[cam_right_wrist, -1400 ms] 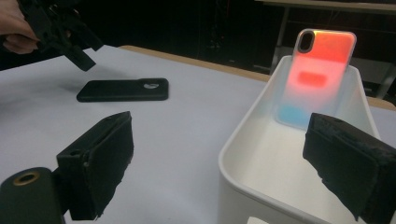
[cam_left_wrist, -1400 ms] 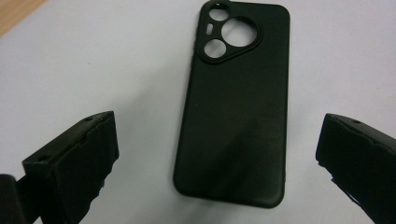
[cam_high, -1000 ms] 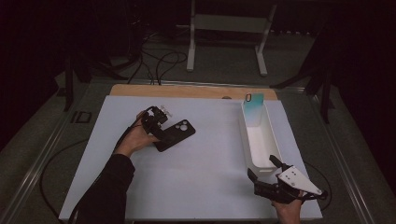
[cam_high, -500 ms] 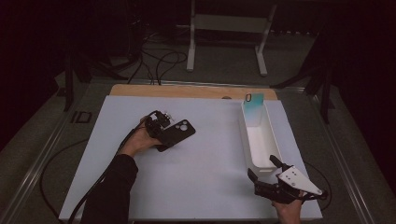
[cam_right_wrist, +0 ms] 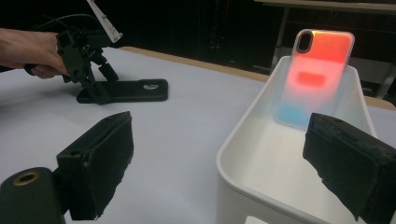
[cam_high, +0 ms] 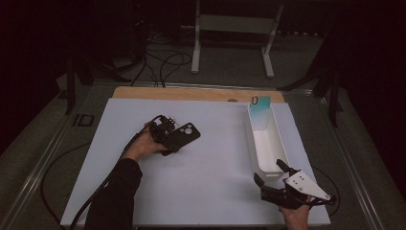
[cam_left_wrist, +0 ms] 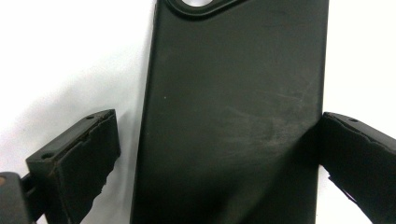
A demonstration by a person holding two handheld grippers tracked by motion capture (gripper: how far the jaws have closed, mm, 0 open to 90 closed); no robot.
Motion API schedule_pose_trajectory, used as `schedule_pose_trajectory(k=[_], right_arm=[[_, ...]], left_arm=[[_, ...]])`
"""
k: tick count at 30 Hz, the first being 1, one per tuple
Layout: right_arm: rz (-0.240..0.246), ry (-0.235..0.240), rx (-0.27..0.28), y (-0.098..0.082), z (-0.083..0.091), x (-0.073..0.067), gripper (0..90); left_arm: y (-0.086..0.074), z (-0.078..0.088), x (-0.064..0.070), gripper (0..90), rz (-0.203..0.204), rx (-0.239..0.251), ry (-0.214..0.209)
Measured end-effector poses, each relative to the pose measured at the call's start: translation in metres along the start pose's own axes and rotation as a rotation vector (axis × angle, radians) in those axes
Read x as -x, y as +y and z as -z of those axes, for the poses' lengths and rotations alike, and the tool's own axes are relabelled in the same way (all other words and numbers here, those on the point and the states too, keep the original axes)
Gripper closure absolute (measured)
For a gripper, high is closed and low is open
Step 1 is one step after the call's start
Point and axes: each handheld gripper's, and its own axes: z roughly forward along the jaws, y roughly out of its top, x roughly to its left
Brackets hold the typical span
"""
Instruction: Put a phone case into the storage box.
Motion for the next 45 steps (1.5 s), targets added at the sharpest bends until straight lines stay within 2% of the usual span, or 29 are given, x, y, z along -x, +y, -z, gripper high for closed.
schedule_pose_trajectory(k=[8, 13, 25, 30, 31, 32, 34, 37, 41, 45], right_arm=[[0.000, 0.001, -0.001, 0.000, 0.000, -0.001, 8.8], [0.001, -0.001, -0.003, 0.000, -0.001, -0.001, 8.8], [-0.022, -0.008, -0.001, 0.008, 0.004, 0.002, 8.8], [-0.026, 0.010, -0.032, 0.019, 0.001, 0.001, 8.9], [-0.026, 0.010, -0.032, 0.019, 0.001, 0.001, 8.9], [-0.028, 0.013, -0.041, 0.021, 0.000, 0.000, 9.0], [-0.038, 0.027, -0.069, 0.026, -0.005, -0.001, 9.0], [-0.028, 0.042, -0.106, 0.034, -0.013, -0.003, 9.0], [-0.021, 0.061, -0.125, 0.046, -0.023, -0.008, 9.8], [-0.050, 0.086, -0.136, 0.056, -0.033, -0.010, 10.1]], left_arm=[[0.001, 0.004, 0.004, 11.4, -0.002, -0.015, 0.000], [0.001, 0.005, 0.005, 13.2, -0.003, -0.013, 0.001], [-0.001, 0.011, 0.010, 15.4, 0.006, 0.041, 0.027], [0.000, 0.030, 0.015, 15.3, 0.000, 0.123, 0.023], [0.000, 0.030, 0.015, 15.3, 0.000, 0.123, 0.023], [0.000, 0.036, 0.017, 15.3, -0.007, 0.149, 0.022], [0.000, 0.043, 0.021, 15.3, -0.008, 0.179, 0.027], [-0.001, 0.053, 0.026, 15.3, -0.021, 0.218, 0.036], [-0.001, 0.068, 0.036, 15.3, -0.033, 0.285, 0.041], [-0.002, 0.080, 0.048, 15.3, -0.061, 0.334, 0.048]])
